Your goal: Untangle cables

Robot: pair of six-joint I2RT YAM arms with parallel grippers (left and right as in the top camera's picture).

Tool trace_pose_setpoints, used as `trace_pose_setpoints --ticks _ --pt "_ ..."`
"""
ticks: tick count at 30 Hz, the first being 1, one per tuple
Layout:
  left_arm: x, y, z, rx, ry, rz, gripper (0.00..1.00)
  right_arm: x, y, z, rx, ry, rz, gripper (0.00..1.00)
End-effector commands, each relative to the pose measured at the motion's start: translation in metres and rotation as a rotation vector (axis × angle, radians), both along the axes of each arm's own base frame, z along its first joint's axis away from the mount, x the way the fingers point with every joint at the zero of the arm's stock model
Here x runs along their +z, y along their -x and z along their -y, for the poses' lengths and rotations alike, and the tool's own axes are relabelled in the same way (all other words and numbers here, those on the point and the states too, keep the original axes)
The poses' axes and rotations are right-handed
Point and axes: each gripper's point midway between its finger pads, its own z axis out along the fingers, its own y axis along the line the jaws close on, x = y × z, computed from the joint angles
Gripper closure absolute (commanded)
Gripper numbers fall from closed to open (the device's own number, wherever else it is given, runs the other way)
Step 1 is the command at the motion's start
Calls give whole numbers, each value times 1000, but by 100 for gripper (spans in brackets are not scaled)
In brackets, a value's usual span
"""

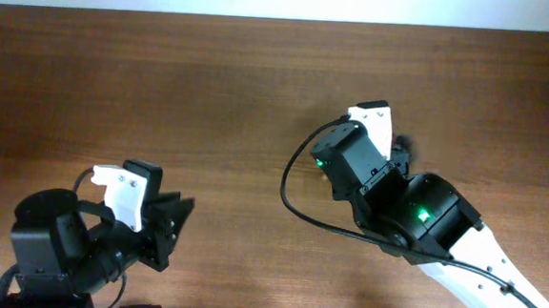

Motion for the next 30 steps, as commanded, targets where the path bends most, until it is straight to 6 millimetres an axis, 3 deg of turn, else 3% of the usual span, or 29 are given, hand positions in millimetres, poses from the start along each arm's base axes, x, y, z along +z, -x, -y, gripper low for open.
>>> trace_pose_setpoints --ticks 1,2,3,7,9,12,19,22,24,26,28,30 --pt "4 2 1 -6 -1 13 23 9 -4 2 -11 1 42 96" --pt "3 3 1 -6 0 8 5 9 -4 -6 10 -39 36 96" --pt "2 3 1 -6 0 3 1 9 -4 -17 38 -87 27 96" --pt "0 5 1 -6 1 -9 1 23 6 -91 275 -412 -45 96" --pt "-1 6 1 -6 1 -16 1 48 15 -131 440 -598 -49 96" --pt "-4 8 1 -6 2 -33 1 86 39 -171 675 -796 -58 96" --pt "-4 8 1 -6 2 -35 1 126 65 -194 870 -979 -69 96" --pt "-4 8 1 -6 2 -35 12 148 73 -201 926 -1073 -63 96" --pt "-4 8 1 -6 3 -35 2 157 72 -202 945 -1088 -28 96" --pt "-4 8 1 -6 2 -35 1 151 71 -201 927 -1075 -46 96" --pt "-4 8 1 -6 2 -36 1 129 69 -196 878 -1012 -99 75" --pt "-4 8 1 -6 2 -36 1 93 55 -180 709 -903 -147 69"
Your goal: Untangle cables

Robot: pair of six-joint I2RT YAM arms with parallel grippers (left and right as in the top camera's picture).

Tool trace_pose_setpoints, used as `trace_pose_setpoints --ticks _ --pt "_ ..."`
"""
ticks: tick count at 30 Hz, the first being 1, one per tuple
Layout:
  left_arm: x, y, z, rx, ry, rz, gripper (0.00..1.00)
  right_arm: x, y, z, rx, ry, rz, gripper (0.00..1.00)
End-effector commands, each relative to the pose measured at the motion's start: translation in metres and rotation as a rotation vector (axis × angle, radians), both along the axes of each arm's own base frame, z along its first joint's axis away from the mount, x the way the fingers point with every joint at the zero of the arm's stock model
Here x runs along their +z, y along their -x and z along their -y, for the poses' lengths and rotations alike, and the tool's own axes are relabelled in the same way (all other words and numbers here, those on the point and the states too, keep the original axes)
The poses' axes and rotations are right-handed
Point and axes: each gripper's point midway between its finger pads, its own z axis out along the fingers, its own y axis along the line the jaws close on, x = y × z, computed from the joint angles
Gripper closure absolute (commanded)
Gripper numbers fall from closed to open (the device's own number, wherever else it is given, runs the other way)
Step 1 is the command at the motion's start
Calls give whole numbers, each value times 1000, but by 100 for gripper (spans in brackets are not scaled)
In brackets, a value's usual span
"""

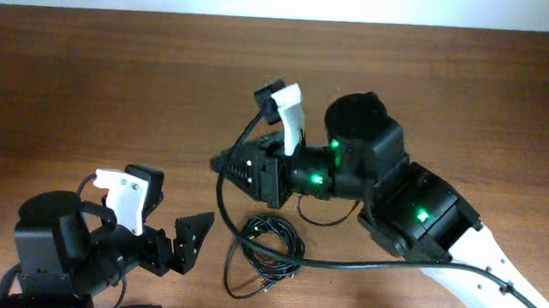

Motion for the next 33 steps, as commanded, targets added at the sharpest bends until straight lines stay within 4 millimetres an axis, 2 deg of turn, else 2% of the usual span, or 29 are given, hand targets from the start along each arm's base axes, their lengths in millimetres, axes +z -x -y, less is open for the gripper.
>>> trace_pose_setpoints --ticks 1,4,7,8,11,13,14,16,17,19,21,23,25,29,33 --pt "4 1 1 -8 -4 19 1 -38 -21 27 -177 201 17 65" --pt "5 1 1 -8 -4 20 1 -69 -27 52 -269 366 -13 57" --pt "5 1 1 -8 -3 20 1 -99 -23 71 -304 506 -72 56" --pt "5 1 1 -8 -3 21 1 -125 -16 77 -287 591 -134 56" --pt "5 0 1 -8 -4 23 1 -181 -2 85 -240 743 -263 56" --pt "5 0 1 -8 -4 24 1 -216 11 87 -195 805 -362 45" --pt "5 0 1 -8 -4 24 1 -230 17 92 -203 833 -415 44" --pt "5 0 1 -8 -4 23 1 -276 46 113 -256 928 -597 44" --pt "5 0 1 -8 -4 24 1 -286 56 117 -244 949 -623 44" --pt "5 0 1 -8 -4 23 1 -299 79 111 -168 948 -666 44" --pt "5 0 1 -8 -4 23 1 -306 89 107 -162 953 -680 44" --pt "5 1 1 -8 -4 22 1 -315 95 93 -167 923 -661 43" --pt "5 1 1 -8 -4 22 1 -321 91 92 -248 917 -668 43" --pt "4 1 1 -8 -3 16 1 -327 79 100 -545 890 -806 44" --pt "4 1 1 -8 -3 16 1 -327 71 98 -678 833 -865 44"
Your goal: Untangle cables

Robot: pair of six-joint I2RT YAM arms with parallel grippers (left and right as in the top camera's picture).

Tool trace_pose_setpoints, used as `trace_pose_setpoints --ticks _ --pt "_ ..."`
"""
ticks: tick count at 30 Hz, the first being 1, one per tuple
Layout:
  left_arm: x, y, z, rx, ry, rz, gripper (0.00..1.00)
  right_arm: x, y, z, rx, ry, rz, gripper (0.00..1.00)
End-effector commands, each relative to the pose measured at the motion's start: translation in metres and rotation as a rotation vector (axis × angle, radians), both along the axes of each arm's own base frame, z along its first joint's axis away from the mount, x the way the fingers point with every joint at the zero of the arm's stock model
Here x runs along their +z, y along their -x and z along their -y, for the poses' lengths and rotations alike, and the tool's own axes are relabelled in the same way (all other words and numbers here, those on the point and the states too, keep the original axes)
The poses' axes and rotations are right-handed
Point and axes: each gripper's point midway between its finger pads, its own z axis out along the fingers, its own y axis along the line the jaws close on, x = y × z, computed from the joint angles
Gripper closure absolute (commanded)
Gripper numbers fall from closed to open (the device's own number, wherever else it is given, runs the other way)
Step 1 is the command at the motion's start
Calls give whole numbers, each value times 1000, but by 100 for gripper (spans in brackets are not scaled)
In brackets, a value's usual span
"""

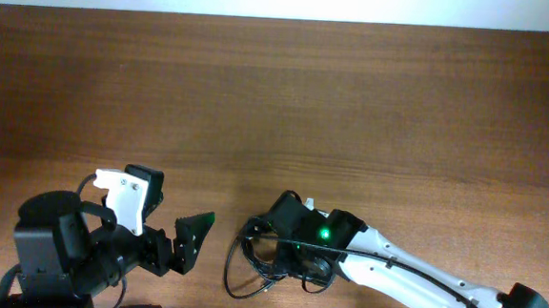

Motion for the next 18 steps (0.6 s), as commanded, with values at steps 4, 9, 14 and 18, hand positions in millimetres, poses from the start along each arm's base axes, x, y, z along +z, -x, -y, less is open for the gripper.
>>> trace_pose_setpoints --ticks 4,9,14,18 --pt "4 1 1 -8 -3 16 1 -14 2 -7 -255 48 -30 43" --pt "4 1 1 -8 -3 15 1 -38 12 -11 -335 117 -65 52" --pt "4 1 1 -8 -4 15 1 -40 -3 -28 -339 48 -18 96" --pt "3 1 0 -5 -6 15 1 -39 -22 -28 -360 34 56 96"
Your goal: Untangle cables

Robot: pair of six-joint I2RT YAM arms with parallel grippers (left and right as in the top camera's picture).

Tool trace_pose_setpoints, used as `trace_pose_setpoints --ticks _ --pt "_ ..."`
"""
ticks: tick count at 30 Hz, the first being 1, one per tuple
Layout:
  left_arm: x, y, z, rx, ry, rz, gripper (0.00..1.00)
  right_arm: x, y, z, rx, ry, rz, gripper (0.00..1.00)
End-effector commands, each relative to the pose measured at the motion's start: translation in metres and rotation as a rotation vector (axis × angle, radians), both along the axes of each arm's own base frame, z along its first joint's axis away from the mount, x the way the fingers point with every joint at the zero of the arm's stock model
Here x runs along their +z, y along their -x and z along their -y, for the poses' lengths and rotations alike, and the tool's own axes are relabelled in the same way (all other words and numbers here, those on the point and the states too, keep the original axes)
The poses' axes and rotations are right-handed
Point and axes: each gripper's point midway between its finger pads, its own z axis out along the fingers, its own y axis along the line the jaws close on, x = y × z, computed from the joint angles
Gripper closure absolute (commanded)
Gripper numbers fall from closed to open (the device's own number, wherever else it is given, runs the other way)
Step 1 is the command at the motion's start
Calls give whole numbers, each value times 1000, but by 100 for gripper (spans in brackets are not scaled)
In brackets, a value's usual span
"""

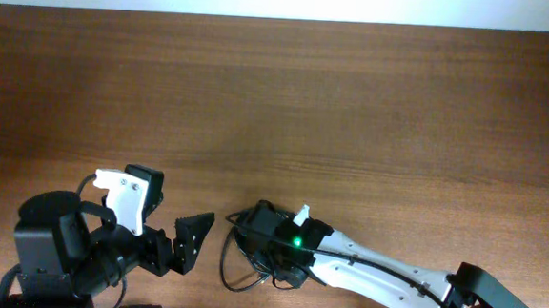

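A tangle of thin black cables [245,267] lies on the wooden table [278,97] near the front edge, its loops spilling out to the left. My right arm reaches in low from the lower right. My right gripper [248,227] sits on the upper part of the tangle, with its fingers hidden beneath the wrist. My left gripper [185,244] stands open just left of the cables, its near fingertip [196,229] a short gap from the outer loop and nothing between the fingers.
The left arm's black base [54,246] fills the lower left corner. The right arm's white link [391,276] runs along the front edge, with its own black lead beside it. Bare wood stretches across the whole back half.
My right gripper has shifted a little left and toward the back over the tangle, and the arm lies flatter along the front edge. The left gripper has not moved.
First the right arm stood folded at mid table, with no cables in sight and the left gripper narrower. Then the tangle showed near the front, the right gripper pointed left above it and the left gripper was open. Later the right gripper was down on the tangle, where it remains.
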Motion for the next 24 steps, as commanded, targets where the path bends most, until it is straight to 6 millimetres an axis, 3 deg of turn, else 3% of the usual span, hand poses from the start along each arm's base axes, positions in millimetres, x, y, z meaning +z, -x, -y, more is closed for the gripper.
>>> trace_pose_setpoints --ticks 1,2,3,7,11,17,22,24 --pt "3 1 -1 1 -12 15 1 -5 -17 12 -46 40 44 91" --pt "2 0 -3 10 -19 14 1 -5 -22 16 -68 42 42 45" --pt "2 0 -3 10 -19 14 1 -6 -26 20 -82 47 40 36" --pt "2 0 -3 10 -19 14 1 -6 -52 39 -150 68 67 35" --pt "2 0 -3 10 -19 15 1 -6 -59 43 -175 50 49 35" --pt "2 0 -3 10 -19 15 1 2 -70 20 -167 -59 80 36" --pt "2 0 -3 10 -19 15 1 2 -70 20 -166 -59 81 36" --pt "2 0 -3 10 -19 15 1 -2 -69 20 -164 -50 73 42"
